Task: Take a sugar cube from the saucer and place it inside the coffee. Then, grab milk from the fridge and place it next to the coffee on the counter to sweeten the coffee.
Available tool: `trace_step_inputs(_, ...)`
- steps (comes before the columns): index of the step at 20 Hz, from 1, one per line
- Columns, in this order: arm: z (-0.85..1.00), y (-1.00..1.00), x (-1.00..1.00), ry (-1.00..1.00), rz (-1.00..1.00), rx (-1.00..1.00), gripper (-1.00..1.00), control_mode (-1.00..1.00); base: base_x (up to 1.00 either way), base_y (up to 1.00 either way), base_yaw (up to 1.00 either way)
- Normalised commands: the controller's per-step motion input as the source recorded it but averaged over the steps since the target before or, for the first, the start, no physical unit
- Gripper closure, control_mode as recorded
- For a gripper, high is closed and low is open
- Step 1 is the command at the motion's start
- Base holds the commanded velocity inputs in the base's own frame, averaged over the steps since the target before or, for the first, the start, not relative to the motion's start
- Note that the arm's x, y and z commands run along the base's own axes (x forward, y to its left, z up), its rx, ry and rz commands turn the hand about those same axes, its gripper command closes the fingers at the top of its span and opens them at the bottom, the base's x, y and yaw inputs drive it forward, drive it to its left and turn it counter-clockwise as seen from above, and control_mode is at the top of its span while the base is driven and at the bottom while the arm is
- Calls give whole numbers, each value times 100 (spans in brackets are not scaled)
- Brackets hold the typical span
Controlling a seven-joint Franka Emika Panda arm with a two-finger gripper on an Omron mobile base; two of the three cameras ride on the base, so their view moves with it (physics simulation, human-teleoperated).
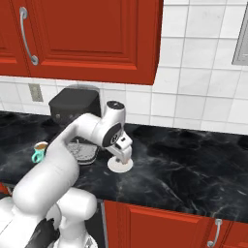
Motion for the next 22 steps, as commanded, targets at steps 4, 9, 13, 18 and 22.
trace_step_inputs(4,-58,-3,48,0,0,3,-100,-100,0,0,0)
trace_step_inputs(9,-58,0,34,0,0,0,-100,-100,0,0,0)
trace_step_inputs(13,-48,-3,38,0,0,0,-100,-100,0,0,0)
trace_step_inputs(18,-30,-21,34,0,0,0,-100,-100,0,0,0)
trace_step_inputs(22,-29,-4,44,5,0,0,-100,-100,0,0,0)
